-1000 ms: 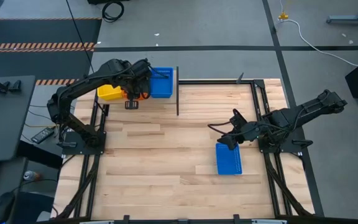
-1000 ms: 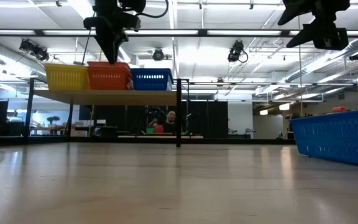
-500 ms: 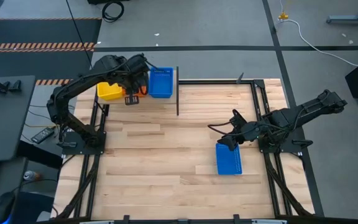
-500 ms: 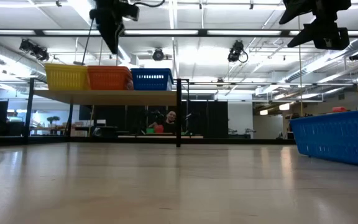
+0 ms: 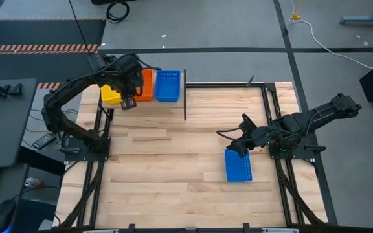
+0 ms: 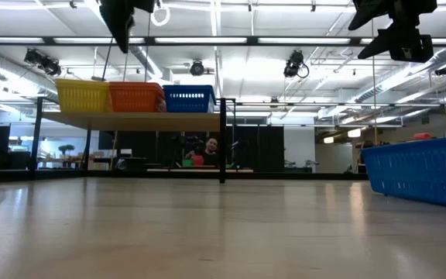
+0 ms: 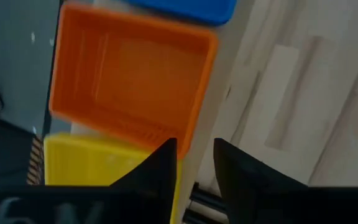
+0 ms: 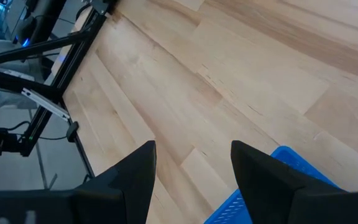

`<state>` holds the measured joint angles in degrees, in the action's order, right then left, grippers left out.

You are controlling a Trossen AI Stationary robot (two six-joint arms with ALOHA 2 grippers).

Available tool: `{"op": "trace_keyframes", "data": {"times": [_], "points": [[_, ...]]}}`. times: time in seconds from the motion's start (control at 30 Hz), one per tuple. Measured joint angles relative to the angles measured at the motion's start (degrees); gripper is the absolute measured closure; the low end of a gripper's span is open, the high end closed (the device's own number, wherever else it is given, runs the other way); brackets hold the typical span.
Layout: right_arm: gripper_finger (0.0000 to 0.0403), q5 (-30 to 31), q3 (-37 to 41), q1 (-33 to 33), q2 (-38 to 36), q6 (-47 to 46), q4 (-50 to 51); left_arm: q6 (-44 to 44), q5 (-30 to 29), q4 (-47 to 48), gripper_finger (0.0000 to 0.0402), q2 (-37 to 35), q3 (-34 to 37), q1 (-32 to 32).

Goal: Stack baskets on shelf by color
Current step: Adjust the yellow bin

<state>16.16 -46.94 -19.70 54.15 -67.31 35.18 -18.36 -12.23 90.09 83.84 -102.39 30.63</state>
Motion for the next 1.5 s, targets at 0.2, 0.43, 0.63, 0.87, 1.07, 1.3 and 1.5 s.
{"op": "trace_keyframes", "data": {"times": [0.2,0.43,0.63,0.87,1.07,1.3,1.5], "points": [[0.0189,0.0,0.0,0.0,0.0,0.0,0.0,2.8,-0.2,0.0,0.0239,-4.4,4.0,4.8],[0.0189,0.0,0.0,0.0,0.0,0.0,0.0,6.9,1.7,0.0,0.0186,-7.2,11.0,6.8],[0.0189,-0.7,0.0,0.0,0.0,0.0,0.0,6.9,3.8,-0.1,0.0173,-7.5,16.9,6.4],[0.0189,-1.8,0.0,-0.1,0.0,-1.1,0.0,2.8,1.4,-0.1,0.0188,-7.9,23.5,6.7],[0.0189,-1.9,0.0,-0.1,0.0,-1.2,0.0,-0.3,0.2,-0.1,0.0215,-7.9,25.6,6.7],[0.0189,-1.8,0.0,-0.1,0.0,-1.1,0.0,-1.9,-4.2,-0.1,0.0266,-7.9,25.6,6.7],[0.0189,-1.8,0.0,-0.1,0.0,-0.7,0.3,-3.8,-4.6,0.0,0.0310,-8.2,25.7,8.2]]}}
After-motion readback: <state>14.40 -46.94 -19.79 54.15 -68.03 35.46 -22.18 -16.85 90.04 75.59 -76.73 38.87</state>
